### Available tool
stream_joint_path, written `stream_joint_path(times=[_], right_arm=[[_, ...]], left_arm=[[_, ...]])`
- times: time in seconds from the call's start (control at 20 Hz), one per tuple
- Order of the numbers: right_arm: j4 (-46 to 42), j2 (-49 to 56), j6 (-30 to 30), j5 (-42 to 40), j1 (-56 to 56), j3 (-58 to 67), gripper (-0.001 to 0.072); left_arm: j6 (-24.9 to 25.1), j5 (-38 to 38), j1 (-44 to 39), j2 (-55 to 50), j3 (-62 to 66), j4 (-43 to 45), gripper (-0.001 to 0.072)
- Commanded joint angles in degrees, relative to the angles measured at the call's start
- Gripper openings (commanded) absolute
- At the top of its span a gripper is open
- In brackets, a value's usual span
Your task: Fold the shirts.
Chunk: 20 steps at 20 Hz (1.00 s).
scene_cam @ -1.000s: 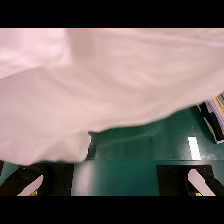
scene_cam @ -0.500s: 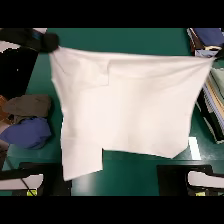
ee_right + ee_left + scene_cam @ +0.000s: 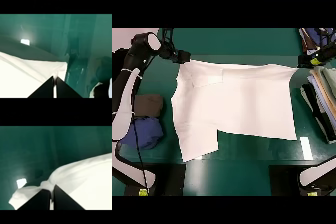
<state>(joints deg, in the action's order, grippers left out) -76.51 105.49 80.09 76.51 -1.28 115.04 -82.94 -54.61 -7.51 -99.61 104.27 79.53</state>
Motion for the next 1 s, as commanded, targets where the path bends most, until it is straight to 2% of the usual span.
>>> stream_joint_path(times=[0.0, 0.2, 0.45, 0.7, 0.75, 0.8, 0.85, 0.95], right_arm=[[-0.1, -1.2, 0.4, -2.1, 0.1, -4.3, 0.0015], [-0.1, -8.2, -0.7, -2.7, 0.1, -16.1, 0.0014], [0.4, -15.7, -2.8, -6.2, 0.1, -32.1, 0.0015], [4.2, -17.7, -3.0, -8.4, 0.2, -40.4, 0.0016], [5.5, -17.7, -3.0, -8.3, 0.1, -41.0, 0.0022], [6.8, -17.7, -3.0, -8.0, 0.1, -41.2, 0.0182], [8.0, -17.7, -3.0, -7.3, 0.1, -41.0, 0.0408], [9.6, -17.8, -3.0, -4.0, -0.7, -39.0, 0.0420]], left_arm=[[4.0, -4.7, 0.1, -0.9, 0.5, 3.6, 0.0026], [3.6, -18.9, 0.1, -0.9, 0.4, 8.2, 0.0025], [-0.5, -22.2, 0.0, -0.7, -5.8, 7.5, 0.0027], [-4.9, -21.5, 0.0, -0.7, -13.2, 7.5, 0.0032], [-5.2, -21.5, 0.0, -0.7, -13.4, 7.5, 0.0265], [-5.2, -22.2, 0.0, -0.7, -13.4, 7.5, 0.0519], [-5.2, -23.6, 0.0, -0.4, -13.2, 7.8, 0.0538], [-5.1, -26.1, 0.1, 1.8, -13.3, 9.8, 0.0540]])
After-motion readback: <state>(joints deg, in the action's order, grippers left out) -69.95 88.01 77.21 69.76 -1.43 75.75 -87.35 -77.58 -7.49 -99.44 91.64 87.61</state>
